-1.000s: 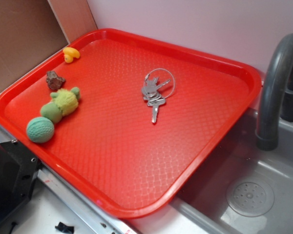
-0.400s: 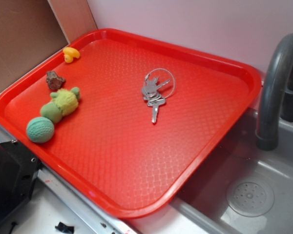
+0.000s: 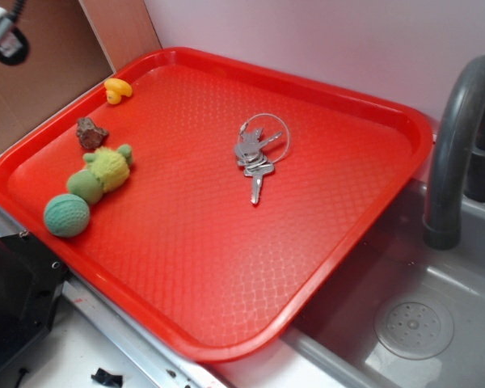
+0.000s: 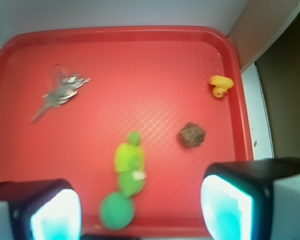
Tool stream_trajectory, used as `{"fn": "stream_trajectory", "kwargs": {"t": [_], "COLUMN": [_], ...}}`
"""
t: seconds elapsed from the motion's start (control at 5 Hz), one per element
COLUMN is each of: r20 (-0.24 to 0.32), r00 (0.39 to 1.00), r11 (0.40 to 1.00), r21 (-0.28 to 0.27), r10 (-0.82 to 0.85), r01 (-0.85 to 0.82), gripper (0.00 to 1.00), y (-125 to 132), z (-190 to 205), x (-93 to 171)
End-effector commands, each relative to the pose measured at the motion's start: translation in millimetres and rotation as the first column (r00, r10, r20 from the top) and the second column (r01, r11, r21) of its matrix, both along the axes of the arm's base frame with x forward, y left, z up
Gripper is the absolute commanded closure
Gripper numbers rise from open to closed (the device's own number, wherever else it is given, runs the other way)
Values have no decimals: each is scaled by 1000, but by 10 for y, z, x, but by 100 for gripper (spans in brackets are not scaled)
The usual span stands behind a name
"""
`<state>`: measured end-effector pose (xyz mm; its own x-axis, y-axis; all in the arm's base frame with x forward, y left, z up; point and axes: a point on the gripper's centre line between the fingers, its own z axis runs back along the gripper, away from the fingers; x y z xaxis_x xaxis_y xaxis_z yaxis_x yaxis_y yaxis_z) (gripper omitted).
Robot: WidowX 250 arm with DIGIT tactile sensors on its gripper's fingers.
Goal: Grab the rock.
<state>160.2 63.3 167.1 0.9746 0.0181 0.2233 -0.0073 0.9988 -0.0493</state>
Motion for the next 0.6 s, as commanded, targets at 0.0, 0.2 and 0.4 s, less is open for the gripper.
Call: {"fn": "stream_trajectory", "kwargs": {"t": [0.0,0.2,0.4], "r20": [-19,-89,-132], "r00": [1000,996,991], "r11": [999,997,997], "r21": [50,77,70], "r10": [11,5,-7], "r01": [-10,2,16], "gripper": [0,0,0], "y": [304,361,395], "z": [-557,-909,-1073], "x": [306,319,335]}}
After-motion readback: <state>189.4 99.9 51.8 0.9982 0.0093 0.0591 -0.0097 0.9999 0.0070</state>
